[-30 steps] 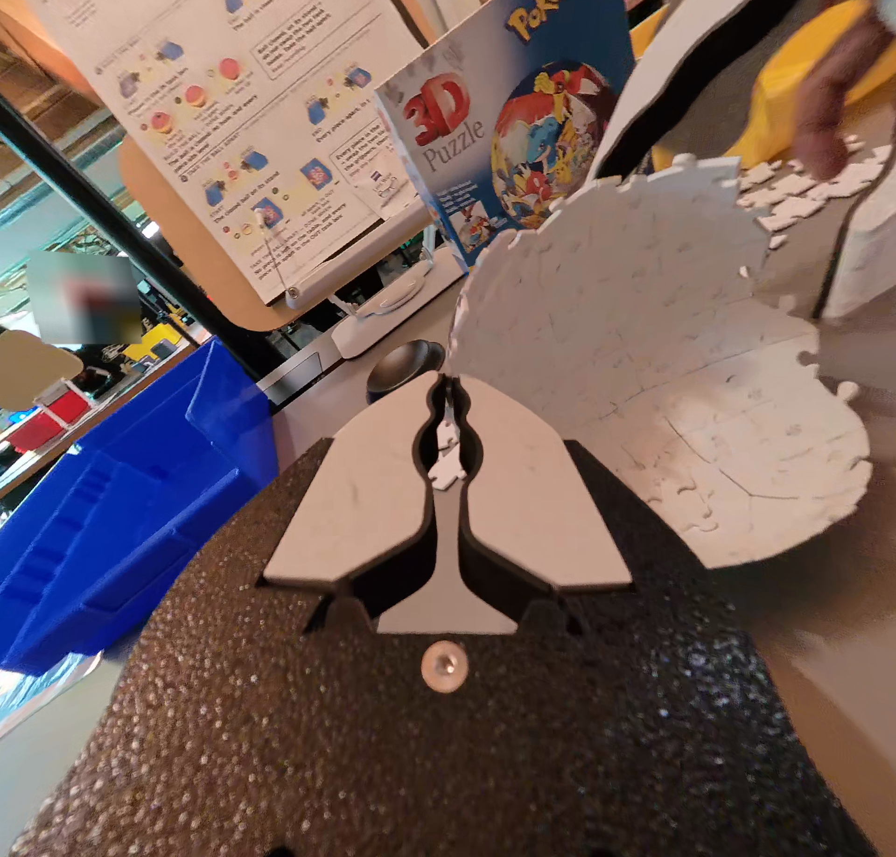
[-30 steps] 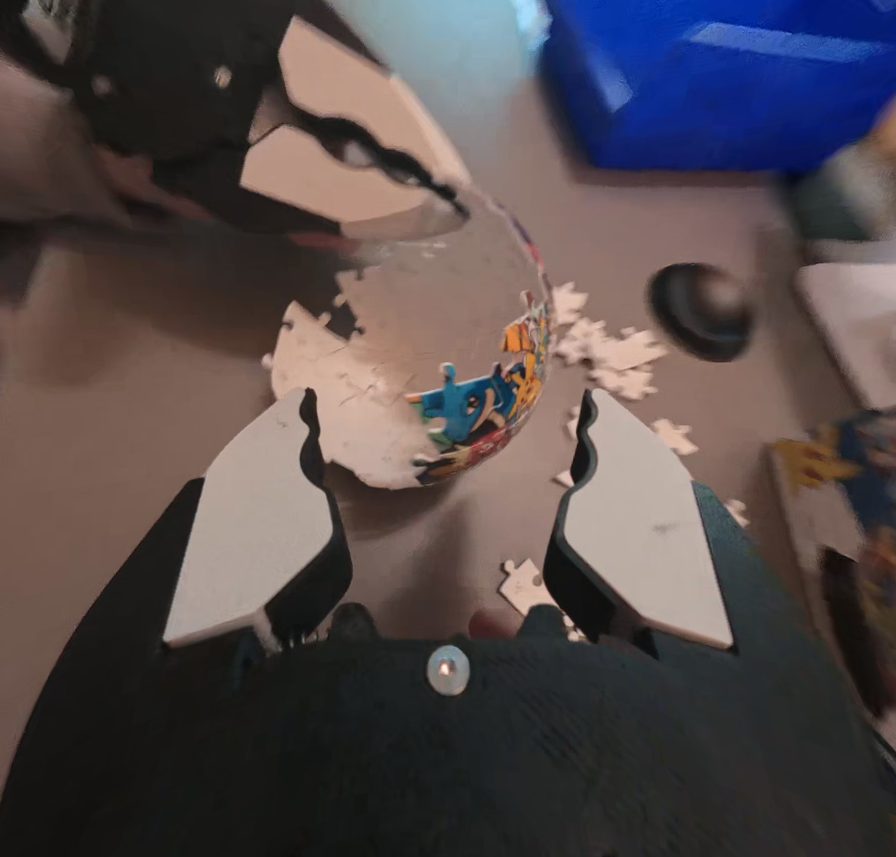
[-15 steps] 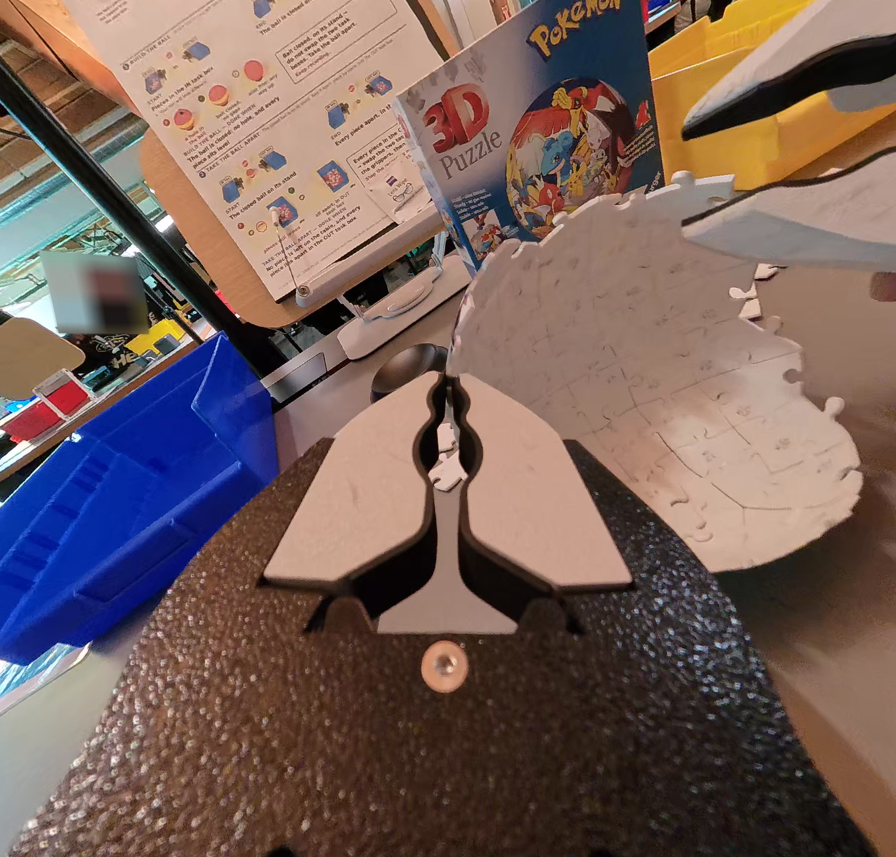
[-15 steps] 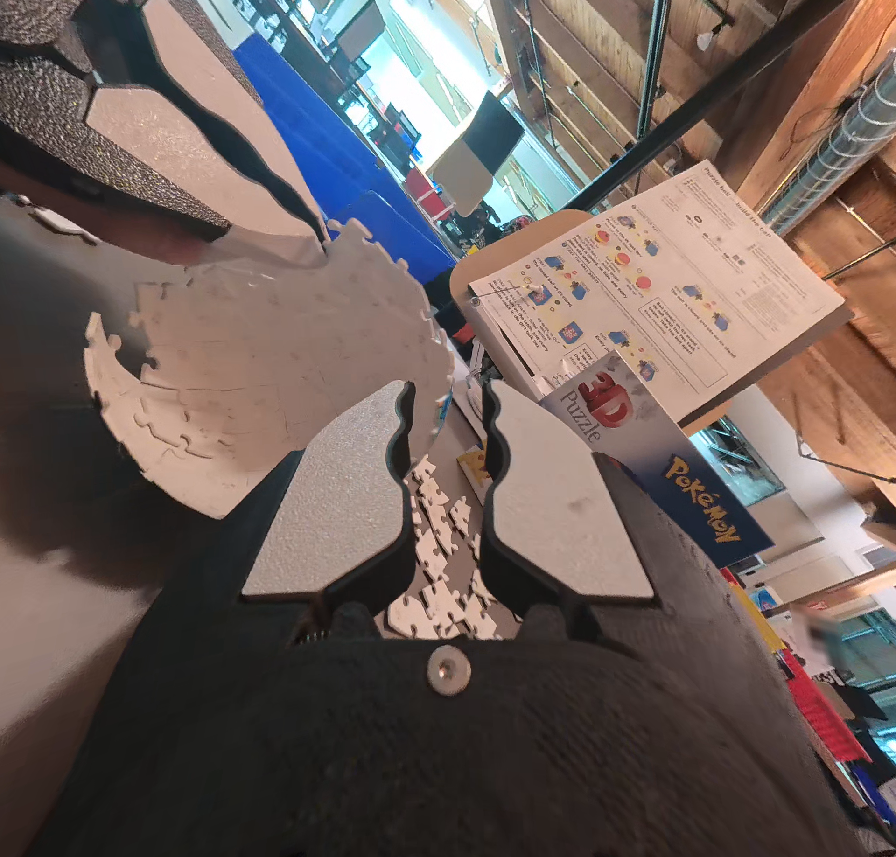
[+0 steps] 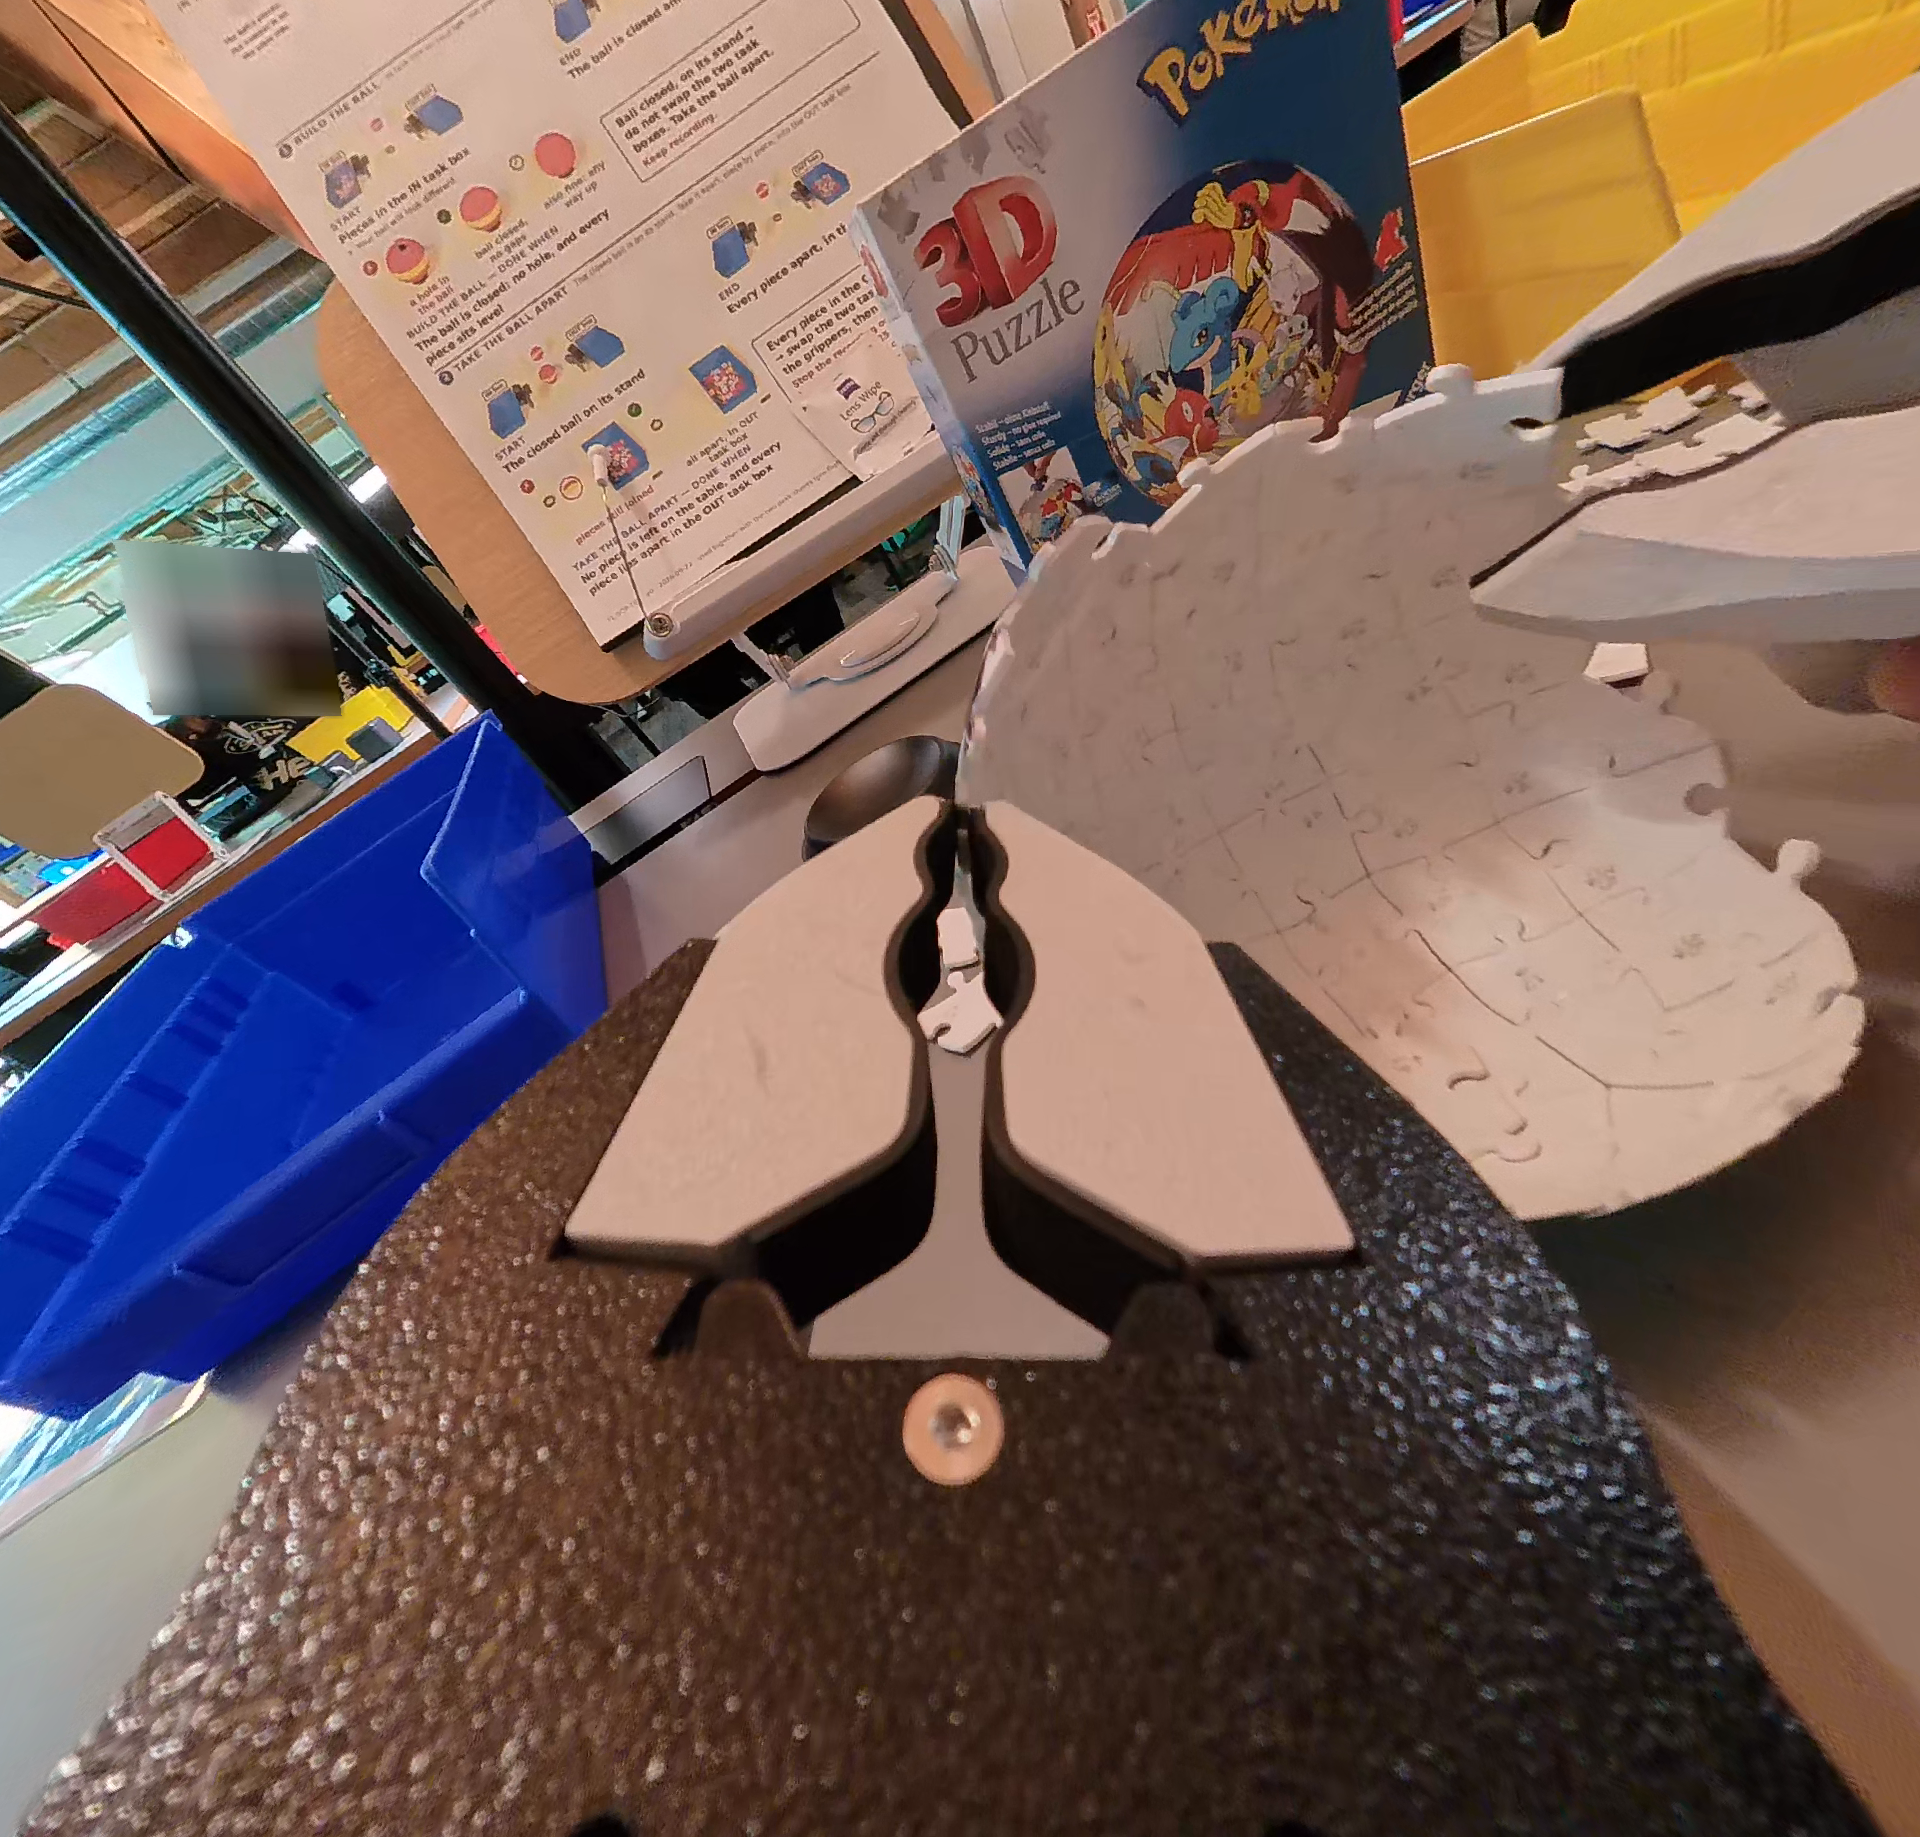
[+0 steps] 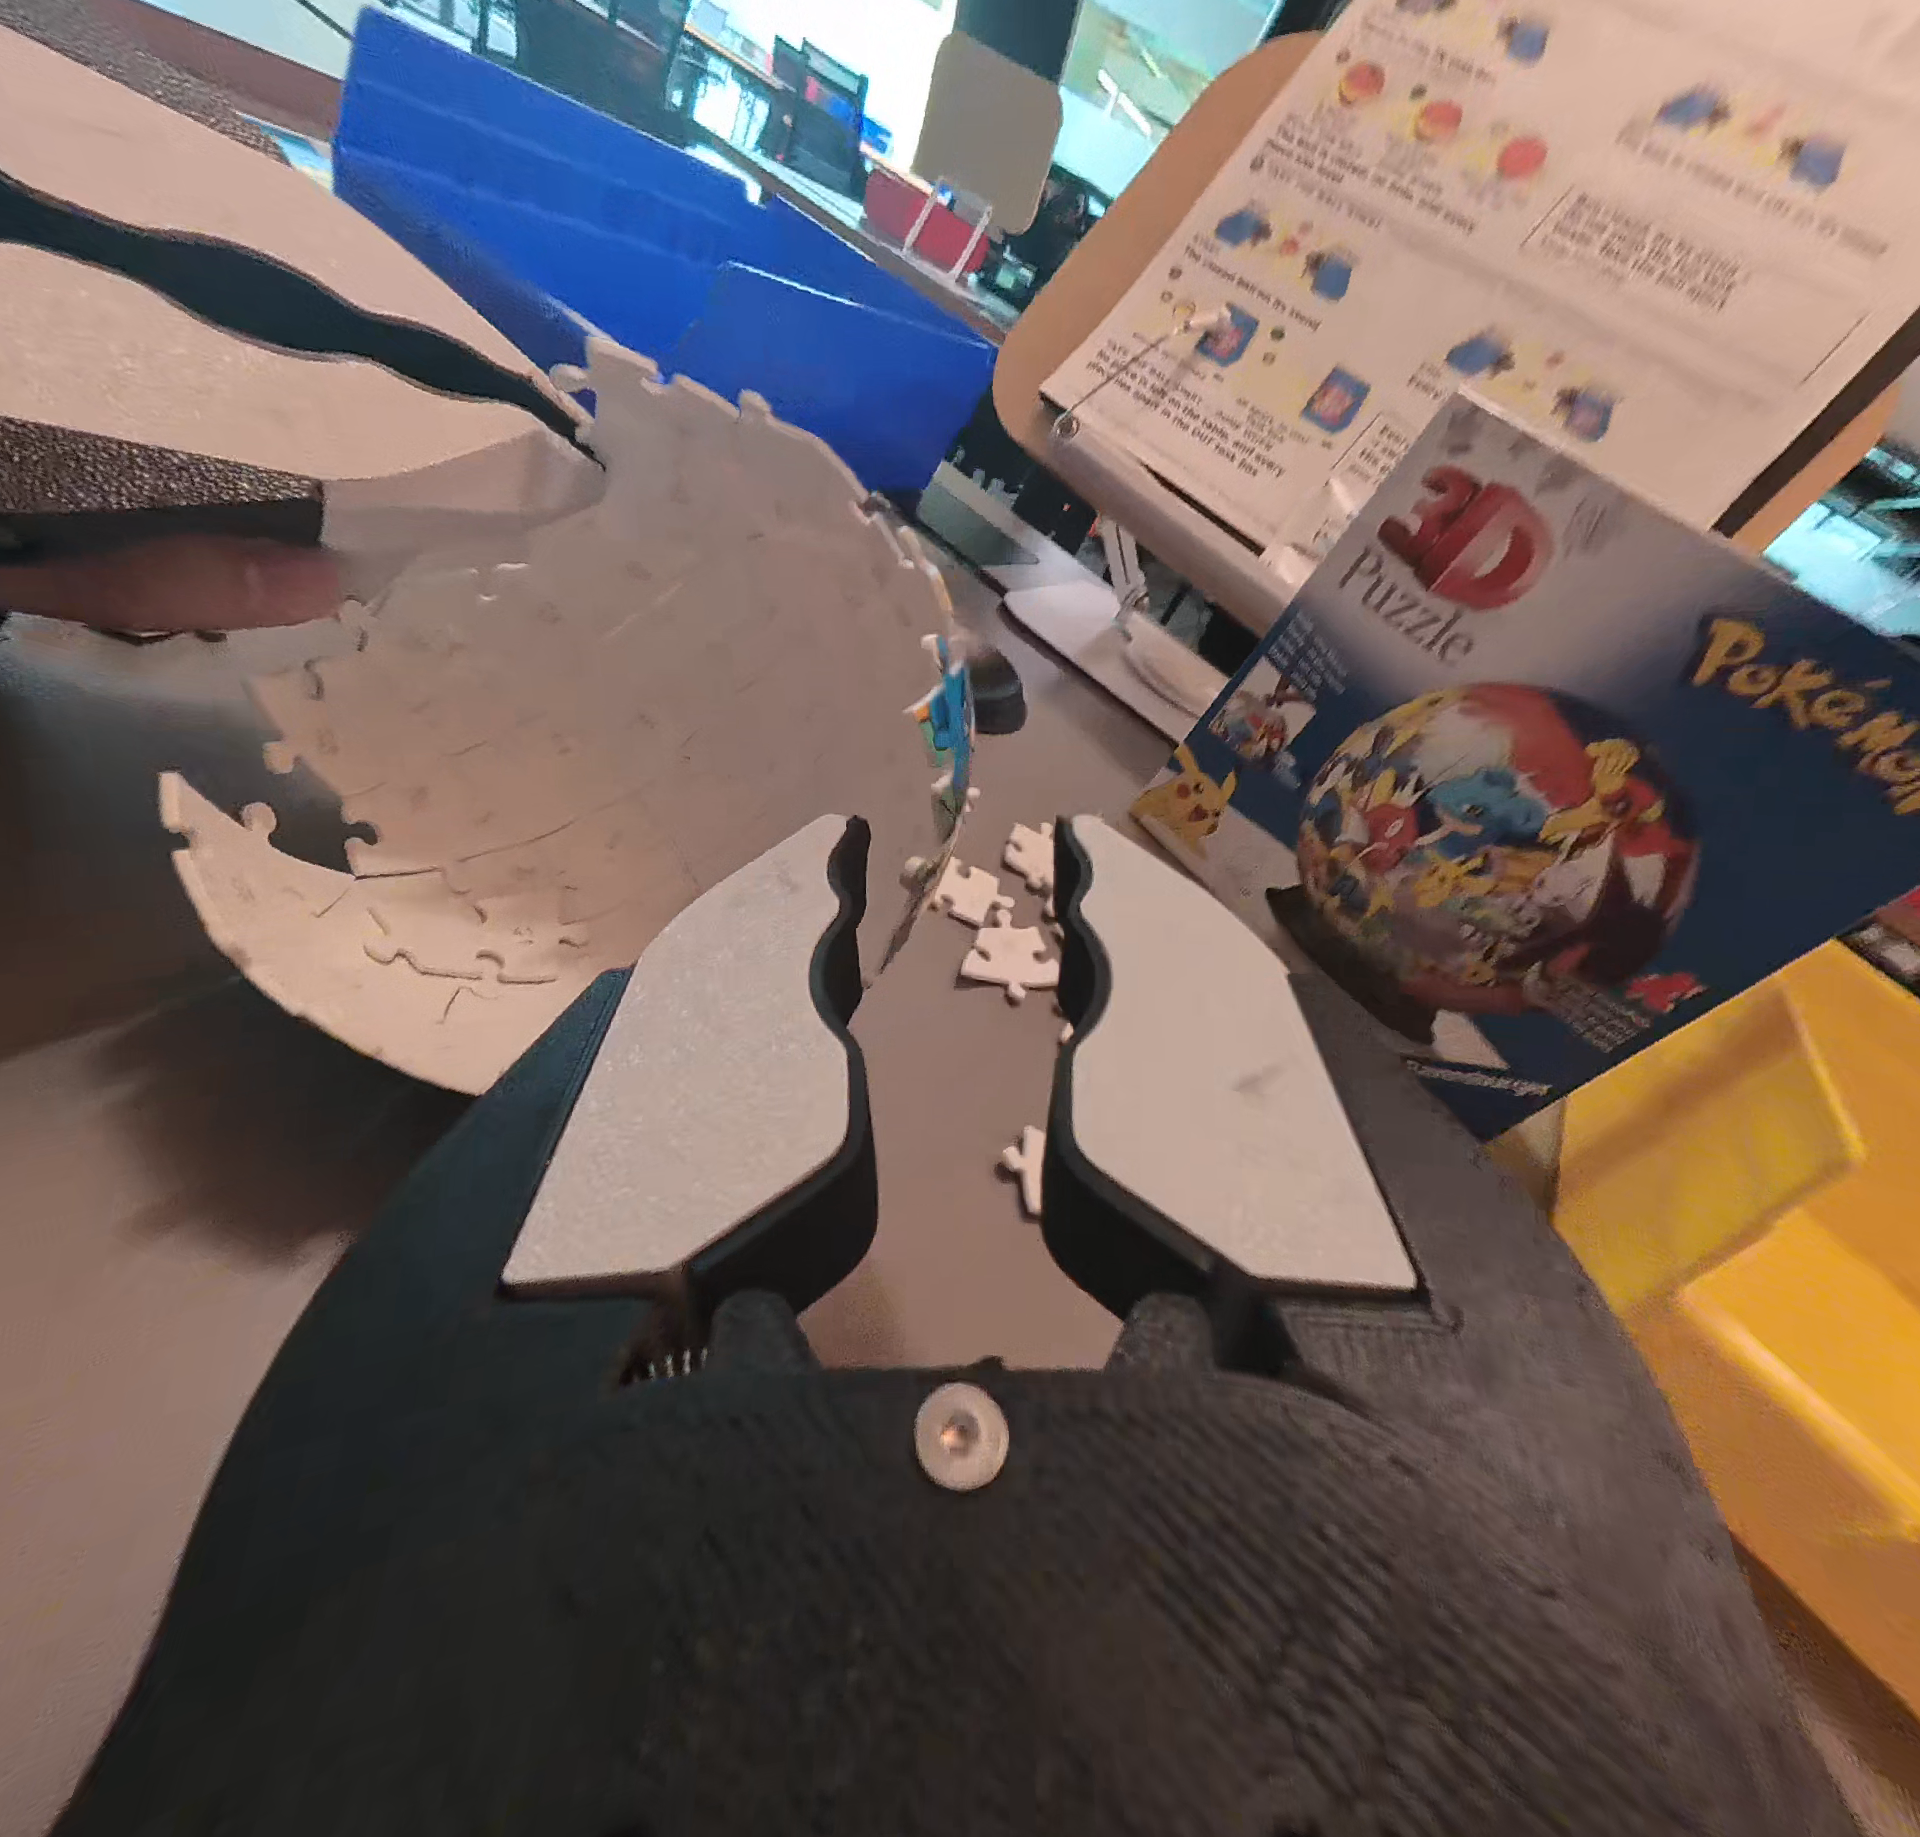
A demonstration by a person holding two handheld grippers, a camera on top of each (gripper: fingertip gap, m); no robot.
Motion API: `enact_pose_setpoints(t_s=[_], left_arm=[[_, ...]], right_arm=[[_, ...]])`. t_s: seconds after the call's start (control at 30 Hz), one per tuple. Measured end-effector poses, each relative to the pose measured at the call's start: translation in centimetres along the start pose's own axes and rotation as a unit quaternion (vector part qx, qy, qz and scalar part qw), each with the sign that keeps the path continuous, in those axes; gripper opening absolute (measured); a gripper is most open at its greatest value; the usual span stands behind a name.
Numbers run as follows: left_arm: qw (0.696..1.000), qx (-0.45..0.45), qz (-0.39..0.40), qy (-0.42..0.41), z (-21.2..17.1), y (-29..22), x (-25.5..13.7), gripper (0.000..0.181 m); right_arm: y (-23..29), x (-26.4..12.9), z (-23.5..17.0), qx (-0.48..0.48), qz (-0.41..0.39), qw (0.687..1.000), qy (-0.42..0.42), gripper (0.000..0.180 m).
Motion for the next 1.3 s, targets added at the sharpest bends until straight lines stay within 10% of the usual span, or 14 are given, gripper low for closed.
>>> enact_pose_setpoints(t_s=[0.6, 0.83, 1.3], left_arm=[[1.0, 0.014, 0.01, -0.007, 0.0, 0.0, 0.0, 0.003], [1.0, 0.002, 0.007, -0.026, 0.5, 0.2, -0.5, 0.029], [0.937, -0.233, -0.223, 0.132, -1.0, -3.0, -6.4, 0.068]], right_arm=[[0.3, 0.1, -0.7, -0.011, 0.01, 0.999, 0.034, 0.008], [-0.4, -0.3, -0.5, -0.031, -0.029, 0.999, 0.008, 0.005], [1.4, -1.6, 2.0, -0.256, -0.122, 0.958, -0.048, 0.004]])
Point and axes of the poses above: each gripper's, where its closed fingertips meet, x out along the fingers, z out of its top, y = z × x across the jaws, the point moved 4 cm from there along -x, back along the fingers, and after that the axes turned 3 degrees about y, right-handed, at the moved point
